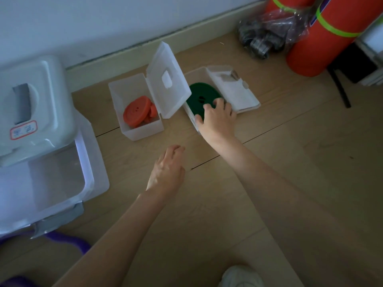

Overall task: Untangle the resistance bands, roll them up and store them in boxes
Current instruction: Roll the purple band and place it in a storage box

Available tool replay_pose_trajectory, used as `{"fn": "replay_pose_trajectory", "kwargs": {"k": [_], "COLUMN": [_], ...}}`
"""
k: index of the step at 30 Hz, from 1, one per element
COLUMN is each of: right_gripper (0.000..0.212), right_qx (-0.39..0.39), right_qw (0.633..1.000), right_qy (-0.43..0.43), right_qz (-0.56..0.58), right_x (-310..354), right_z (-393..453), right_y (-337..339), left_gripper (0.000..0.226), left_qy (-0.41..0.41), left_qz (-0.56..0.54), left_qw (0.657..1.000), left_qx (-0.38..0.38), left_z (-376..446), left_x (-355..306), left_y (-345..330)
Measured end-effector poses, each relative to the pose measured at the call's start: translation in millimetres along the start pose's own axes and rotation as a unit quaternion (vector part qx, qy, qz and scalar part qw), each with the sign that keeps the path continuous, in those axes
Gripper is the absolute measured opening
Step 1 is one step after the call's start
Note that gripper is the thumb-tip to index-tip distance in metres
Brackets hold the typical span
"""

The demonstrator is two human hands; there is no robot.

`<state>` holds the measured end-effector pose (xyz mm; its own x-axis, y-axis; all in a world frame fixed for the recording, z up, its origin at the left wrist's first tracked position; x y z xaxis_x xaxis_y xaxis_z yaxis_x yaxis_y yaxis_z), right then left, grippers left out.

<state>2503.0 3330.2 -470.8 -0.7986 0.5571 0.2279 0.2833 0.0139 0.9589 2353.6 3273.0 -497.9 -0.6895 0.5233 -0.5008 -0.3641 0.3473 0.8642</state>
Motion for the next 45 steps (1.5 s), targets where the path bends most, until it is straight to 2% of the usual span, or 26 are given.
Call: {"fn": "replay_pose_trajectory", "kwargs": {"k": [2, 4, 8, 13, 15, 17, 19, 22, 24, 26, 28, 29, 31, 33, 35, 37, 42, 43, 45], "right_gripper": [0.035, 0.036, 0.038, 0.037, 0.046, 0.061, 0.055, 0.019, 0.016, 0.016, 0.017, 0.017, 0.017, 0.016, 0.015, 0.015, 0.014, 0.016, 0.018], "right_qx": [-0.027, 0.000, 0.167, 0.361, 0.420, 0.442, 0.420, 0.371, 0.315, 0.261, 0.225, 0.217, 0.234, 0.234, 0.196, 0.158, 0.130, 0.144, 0.196], "right_qw": [0.996, 0.990, 0.972, 0.914, 0.888, 0.880, 0.889, 0.907, 0.914, 0.911, 0.910, 0.912, 0.905, 0.888, 0.870, 0.858, 0.831, 0.814, 0.740], "right_qy": [-0.001, -0.001, 0.039, 0.139, 0.141, 0.148, 0.176, 0.195, 0.255, 0.321, 0.348, 0.348, 0.346, 0.390, 0.451, 0.487, 0.476, 0.458, 0.398], "right_qz": [0.089, 0.145, 0.163, 0.124, 0.123, 0.087, 0.047, 0.040, 0.019, 0.002, 0.008, 0.027, 0.079, 0.067, 0.028, 0.036, 0.256, 0.326, 0.506], "right_x": [1.3, 6.0, 39.0, 92.0, 111.8, 131.5, 151.9, 170.3, 177.4, 184.5, 194.6, 201.5, 216.7, 234.5, 249.0, 258.6, 259.7, 254.5, 239.9], "right_z": [-40.3, -84.0, -160.3, -257.8, -290.3, -312.2, -321.1, -318.2, -316.3, -317.6, -318.0, -316.9, -319.5, -336.3, -362.6, -387.4, -437.5, -440.4, -435.7], "right_y": [1.1, -9.2, -55.8, -113.7, -132.6, -149.1, -156.2, -140.0, -105.3, -55.1, 3.7, 34.1, 89.8, 136.3, 175.2, 211.5, 281.3, 291.7, 313.4], "left_gripper": [0.052, 0.049, 0.042, 0.038, 0.041, 0.043, 0.042, 0.045, 0.057, 0.080, 0.095, 0.096, 0.086, 0.066, 0.043, 0.021, 0.009, 0.008, 0.005], "left_qy": [0.014, 0.029, 0.085, 0.193, 0.241, 0.287, 0.306, 0.288, 0.234, 0.167, 0.115, 0.098, 0.088, 0.097, 0.085, 0.057, 0.039, 0.028, 0.015], "left_qz": [-0.012, -0.022, -0.016, 0.047, 0.041, 0.007, -0.017, -0.035, -0.060, -0.088, -0.080, -0.072, -0.093, -0.168, -0.238, -0.256, -0.256, -0.251, -0.240], "left_qw": [1.000, 0.999, 0.996, 0.979, 0.968, 0.955, 0.946, 0.949, 0.961, 0.974, 0.981, 0.982, 0.974, 0.957, 0.937, 0.932, 0.942, 0.945, 0.952], "left_qx": [0.004, -0.004, -0.024, -0.034, -0.053, -0.080, -0.104, -0.125, -0.132, -0.124, -0.131, -0.146, -0.187, -0.217, -0.241, -0.251, -0.212, -0.209, -0.191], "left_z": [-10.6, -31.9, -118.5, -243.9, -283.2, -314.3, -335.1, -343.5, -331.0, -311.9, -296.7, -292.2, -289.5, -292.1, -298.8, -308.2, -323.4, -326.5, -335.1], "left_x": [3.9, 8.1, 28.7, 69.1, 87.4, 104.3, 115.0, 121.8, 117.0, 101.4, 77.1, 64.5, 42.6, 27.5, 13.8, -3.1, -39.1, -45.4, -52.2], "left_y": [6.3, 16.3, 39.2, 64.7, 72.6, 78.4, 83.8, 96.9, 109.2, 123.3, 143.4, 156.5, 186.9, 221.9, 259.0, 292.0, 341.8, 351.5, 363.9]}}
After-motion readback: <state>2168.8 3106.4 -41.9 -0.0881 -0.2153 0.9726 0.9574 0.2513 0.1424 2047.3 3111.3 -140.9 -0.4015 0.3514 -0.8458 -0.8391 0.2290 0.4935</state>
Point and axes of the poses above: each hand's wrist, its own z-axis towards the middle knuckle, its own y-axis out of the back of the hand, x = y × z, the point moved 8 cm from there along z, towards the middle knuckle, and after that the axes turned 11 degrees about -y, right-handed, at the moved point
